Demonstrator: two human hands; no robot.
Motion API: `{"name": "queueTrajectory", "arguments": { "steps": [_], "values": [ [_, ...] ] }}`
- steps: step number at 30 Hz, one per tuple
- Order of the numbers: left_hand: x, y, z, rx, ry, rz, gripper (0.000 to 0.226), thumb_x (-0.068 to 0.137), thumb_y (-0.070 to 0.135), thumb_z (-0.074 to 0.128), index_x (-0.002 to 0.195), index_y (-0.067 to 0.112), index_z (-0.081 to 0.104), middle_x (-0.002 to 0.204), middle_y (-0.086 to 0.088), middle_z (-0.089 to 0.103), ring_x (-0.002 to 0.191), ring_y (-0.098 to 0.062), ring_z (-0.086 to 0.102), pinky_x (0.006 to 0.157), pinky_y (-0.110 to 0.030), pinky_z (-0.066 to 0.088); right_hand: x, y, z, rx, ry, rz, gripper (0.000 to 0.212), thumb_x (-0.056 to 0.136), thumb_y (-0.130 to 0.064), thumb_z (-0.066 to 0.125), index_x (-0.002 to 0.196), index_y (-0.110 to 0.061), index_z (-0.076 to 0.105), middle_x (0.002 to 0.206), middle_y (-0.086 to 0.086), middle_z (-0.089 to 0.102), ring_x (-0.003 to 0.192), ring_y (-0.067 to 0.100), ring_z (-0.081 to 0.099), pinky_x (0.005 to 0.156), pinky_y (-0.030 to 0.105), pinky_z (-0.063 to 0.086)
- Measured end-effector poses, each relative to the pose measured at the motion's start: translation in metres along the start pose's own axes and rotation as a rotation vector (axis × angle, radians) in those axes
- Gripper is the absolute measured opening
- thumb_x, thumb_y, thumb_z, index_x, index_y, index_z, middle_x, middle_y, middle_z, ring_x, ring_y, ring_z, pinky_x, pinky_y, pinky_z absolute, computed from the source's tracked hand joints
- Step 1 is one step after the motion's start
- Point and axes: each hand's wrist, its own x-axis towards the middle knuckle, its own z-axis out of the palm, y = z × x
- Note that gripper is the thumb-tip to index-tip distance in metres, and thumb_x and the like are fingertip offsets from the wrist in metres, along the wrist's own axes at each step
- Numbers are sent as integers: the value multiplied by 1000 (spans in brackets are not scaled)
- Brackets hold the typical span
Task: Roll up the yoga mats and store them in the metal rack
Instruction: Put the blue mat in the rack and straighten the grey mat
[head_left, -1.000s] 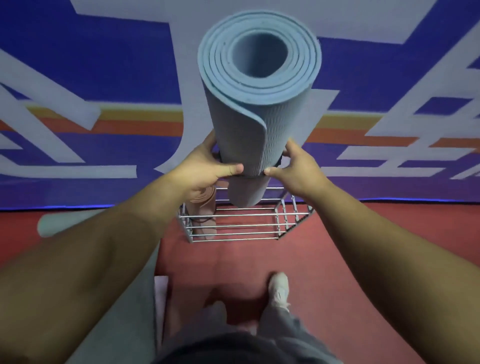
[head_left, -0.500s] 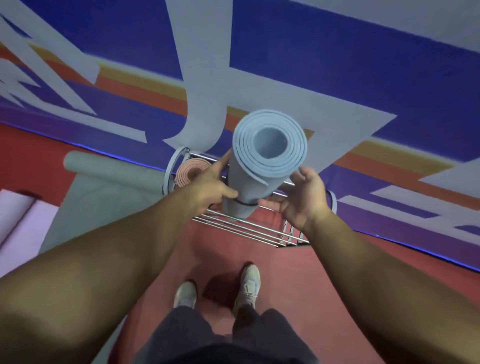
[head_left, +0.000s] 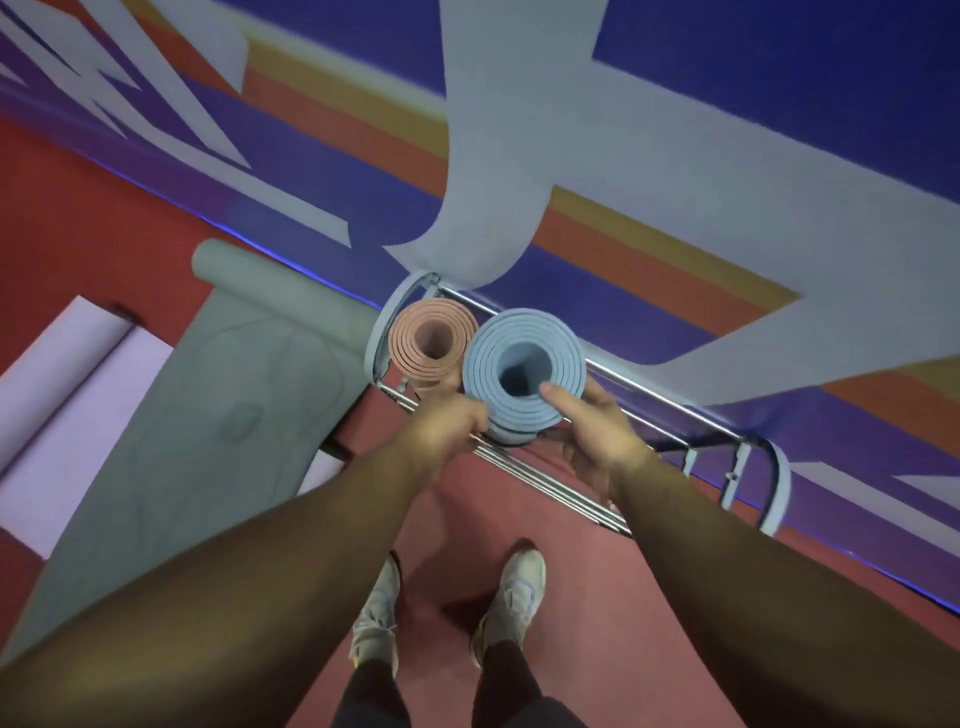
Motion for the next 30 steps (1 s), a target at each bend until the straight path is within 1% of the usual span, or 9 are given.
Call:
{"name": "queueTrajectory", "arguments": {
  "steps": [4,6,8,11,13,18,23,26,30],
  "values": [
    [22,-28,-4,31,-1,-84,72,63,18,60,129,46,57,123,9,66,112,-15,60,84,-38,47,48,46,7,-37,164,5,42,92,6,62,128,-17,63,109,14,74,96,35,73,81,54,60],
    [29,-35,1,69,-50,-82,52,83,8,60,119,47,57,112,12,63,101,-7,56,81,-32,44,62,67,1,-91,215,-24,44,95,4,59,132,-20,60,113,13,73,100,35,72,85,50,60],
    [37,-40,7,104,-86,-49,61,92,-7,55,130,41,48,110,11,60,93,-5,56,74,-23,45,70,76,-3,-133,185,-51,44,101,-3,54,136,-29,55,118,13,72,101,34,70,85,47,56],
    [38,-44,11,265,-138,-11,72,90,-6,61,152,25,42,152,14,39,137,-13,45,97,-23,42,76,63,-3,-178,172,-20,38,104,-10,51,134,-33,52,113,13,71,90,31,68,70,41,54],
    [35,-42,10,296,-144,-8,75,89,-4,63,155,22,39,160,12,29,145,-13,36,99,-24,39,73,50,-4,-234,174,36,35,105,-21,53,137,-35,50,110,2,70,90,26,70,68,38,58],
    [15,-28,1,266,-86,7,68,91,-5,62,152,20,45,152,5,46,133,-19,50,83,-13,40,51,35,-7,-340,214,141,39,100,-31,61,136,-34,48,103,-7,63,86,24,66,69,42,61],
    [-16,-18,-9,225,-20,38,57,92,-9,58,139,22,55,109,13,64,70,12,59,57,-2,41,30,20,-5,-389,250,150,49,97,-23,63,141,-31,42,95,-3,64,84,26,66,80,52,61],
    [-43,-20,-18,154,53,9,56,93,-4,58,139,28,55,115,9,61,79,8,56,58,-4,45,16,14,-2,-484,207,165,75,96,-24,64,157,-35,23,91,-3,64,84,22,66,77,46,61],
    [-83,-31,-33,83,118,-13,55,92,3,60,134,39,56,109,14,63,93,-11,61,69,-20,49,-20,5,20,-565,99,163,75,95,-30,67,157,-29,24,108,8,62,78,21,61,58,33,52]
  ]
}}
